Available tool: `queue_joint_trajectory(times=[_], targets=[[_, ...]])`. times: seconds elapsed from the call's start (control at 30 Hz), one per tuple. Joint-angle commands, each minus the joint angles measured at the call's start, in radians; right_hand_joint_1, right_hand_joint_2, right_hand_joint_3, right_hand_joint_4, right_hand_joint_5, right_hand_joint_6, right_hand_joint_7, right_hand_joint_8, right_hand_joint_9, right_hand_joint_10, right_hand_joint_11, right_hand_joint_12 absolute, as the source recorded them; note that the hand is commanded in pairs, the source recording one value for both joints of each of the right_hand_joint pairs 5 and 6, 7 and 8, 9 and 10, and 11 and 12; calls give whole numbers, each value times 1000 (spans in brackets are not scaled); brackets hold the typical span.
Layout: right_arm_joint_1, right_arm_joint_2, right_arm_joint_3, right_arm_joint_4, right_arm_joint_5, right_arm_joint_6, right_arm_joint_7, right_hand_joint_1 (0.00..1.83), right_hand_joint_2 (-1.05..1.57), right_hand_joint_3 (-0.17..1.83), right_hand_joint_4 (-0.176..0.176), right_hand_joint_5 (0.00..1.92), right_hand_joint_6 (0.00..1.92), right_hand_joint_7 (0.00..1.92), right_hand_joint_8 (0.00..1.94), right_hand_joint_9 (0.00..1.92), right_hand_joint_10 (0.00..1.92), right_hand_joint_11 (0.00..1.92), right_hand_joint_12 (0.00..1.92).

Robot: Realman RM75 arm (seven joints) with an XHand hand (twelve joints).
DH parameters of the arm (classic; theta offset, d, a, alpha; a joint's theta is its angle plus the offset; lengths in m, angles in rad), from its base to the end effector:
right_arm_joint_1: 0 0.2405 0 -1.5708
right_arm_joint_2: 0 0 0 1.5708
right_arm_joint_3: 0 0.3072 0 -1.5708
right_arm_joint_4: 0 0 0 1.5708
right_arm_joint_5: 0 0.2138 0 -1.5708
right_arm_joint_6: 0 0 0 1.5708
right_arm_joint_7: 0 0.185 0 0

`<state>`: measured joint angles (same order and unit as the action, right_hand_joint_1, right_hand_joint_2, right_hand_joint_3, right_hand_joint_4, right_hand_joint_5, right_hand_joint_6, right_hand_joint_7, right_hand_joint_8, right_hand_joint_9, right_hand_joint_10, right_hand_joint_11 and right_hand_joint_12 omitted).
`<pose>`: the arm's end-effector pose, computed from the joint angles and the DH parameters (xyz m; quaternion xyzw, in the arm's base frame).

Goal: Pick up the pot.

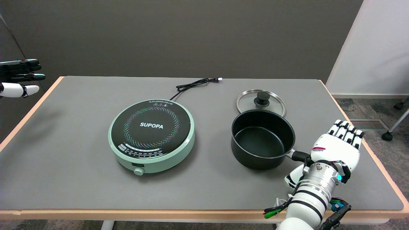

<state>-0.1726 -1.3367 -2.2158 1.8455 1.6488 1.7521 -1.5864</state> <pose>-0.2949 -0.2033 0.3408 0.2449 0.0035 -0.0093 0.9695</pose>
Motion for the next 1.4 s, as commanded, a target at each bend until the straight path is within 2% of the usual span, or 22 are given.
queue_joint_trajectory(times=[0.03,0.43,0.5,1.4], targets=[[30,-68,17,-42,-20,13,-91,1275,-660,1075,-151,44,44,44,44,44,44,44,44],[46,-77,38,-60,59,-11,-85,1258,-675,1085,-143,46,46,46,46,46,46,46,46],[50,-76,41,-62,79,-23,-85,1230,-671,1081,-176,48,48,48,48,48,48,48,48],[63,-71,59,-84,149,-34,-61,1222,-667,1058,-176,55,55,55,55,55,55,55,55]])
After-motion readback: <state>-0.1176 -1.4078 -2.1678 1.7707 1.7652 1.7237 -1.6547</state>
